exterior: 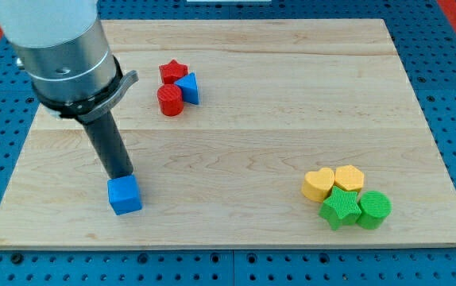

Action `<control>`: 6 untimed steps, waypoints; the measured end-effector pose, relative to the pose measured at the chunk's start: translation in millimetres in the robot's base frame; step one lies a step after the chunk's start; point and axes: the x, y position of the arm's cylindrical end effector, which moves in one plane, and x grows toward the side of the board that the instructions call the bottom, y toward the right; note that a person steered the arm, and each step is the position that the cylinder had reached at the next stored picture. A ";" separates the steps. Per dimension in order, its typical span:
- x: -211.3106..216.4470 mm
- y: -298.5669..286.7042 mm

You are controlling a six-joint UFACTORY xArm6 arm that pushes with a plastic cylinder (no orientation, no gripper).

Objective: Push the red star slightly right

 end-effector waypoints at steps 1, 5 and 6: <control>-26.4 -36.8; -179.8 58.1; -165.4 84.2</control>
